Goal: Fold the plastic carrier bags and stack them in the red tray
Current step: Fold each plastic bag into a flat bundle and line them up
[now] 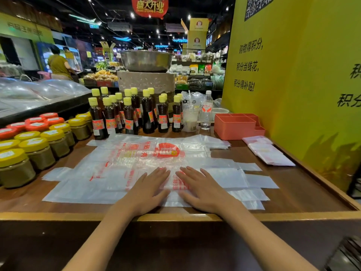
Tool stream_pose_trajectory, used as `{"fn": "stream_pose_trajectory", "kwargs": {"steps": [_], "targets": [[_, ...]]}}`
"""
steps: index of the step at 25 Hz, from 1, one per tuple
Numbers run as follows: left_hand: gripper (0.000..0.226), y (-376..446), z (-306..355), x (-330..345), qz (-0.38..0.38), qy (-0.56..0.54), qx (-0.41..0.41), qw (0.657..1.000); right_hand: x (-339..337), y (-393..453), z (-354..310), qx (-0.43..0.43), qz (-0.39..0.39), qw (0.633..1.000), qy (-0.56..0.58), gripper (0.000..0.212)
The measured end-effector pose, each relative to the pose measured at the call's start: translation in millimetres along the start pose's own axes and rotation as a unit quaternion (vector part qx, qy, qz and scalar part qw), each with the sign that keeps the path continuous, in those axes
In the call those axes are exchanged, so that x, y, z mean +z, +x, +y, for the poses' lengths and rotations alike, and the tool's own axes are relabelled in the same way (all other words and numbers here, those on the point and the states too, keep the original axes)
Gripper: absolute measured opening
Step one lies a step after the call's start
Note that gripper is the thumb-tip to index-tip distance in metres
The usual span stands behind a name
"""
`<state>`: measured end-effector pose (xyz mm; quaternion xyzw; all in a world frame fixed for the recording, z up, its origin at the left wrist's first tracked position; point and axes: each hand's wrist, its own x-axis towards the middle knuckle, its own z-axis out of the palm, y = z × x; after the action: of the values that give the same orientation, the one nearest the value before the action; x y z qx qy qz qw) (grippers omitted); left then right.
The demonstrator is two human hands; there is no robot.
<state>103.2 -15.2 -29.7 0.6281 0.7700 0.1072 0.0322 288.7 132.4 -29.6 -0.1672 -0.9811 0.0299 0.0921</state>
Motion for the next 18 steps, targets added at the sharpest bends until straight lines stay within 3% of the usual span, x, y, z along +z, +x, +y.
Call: {"fn": "stream_pose_trajectory", "kwargs": {"steps": [3, 8, 14, 18], "targets": [[0.058, 1.9, -6.7, -1.0, -0.064, 0.033, -0.024, 0.997, 1.6, 2.0, 0.4, 0.040, -0.064, 0.997, 0.007, 0.061], [0.064, 2.8, -8.6, -1.4, -0.075, 0.034, -0.052, 0.995, -0.4, -3.3, 6.9, 0.110, -0.081, 0.990, 0.041, 0.062], [0.135, -20.0, -44.4, -21.2, -0.075, 0.024, -0.163, 0.983, -18.4, -26.2, 45.8, 0.208, -0.110, 0.970, 0.055, 0.078], [0.093, -25.8, -39.6, -25.1, 0.019, 0.031, -0.146, 0.989, -21.9, -43.6, 43.3, 0.212, -0.053, 0.973, 0.075, 0.085]]}}
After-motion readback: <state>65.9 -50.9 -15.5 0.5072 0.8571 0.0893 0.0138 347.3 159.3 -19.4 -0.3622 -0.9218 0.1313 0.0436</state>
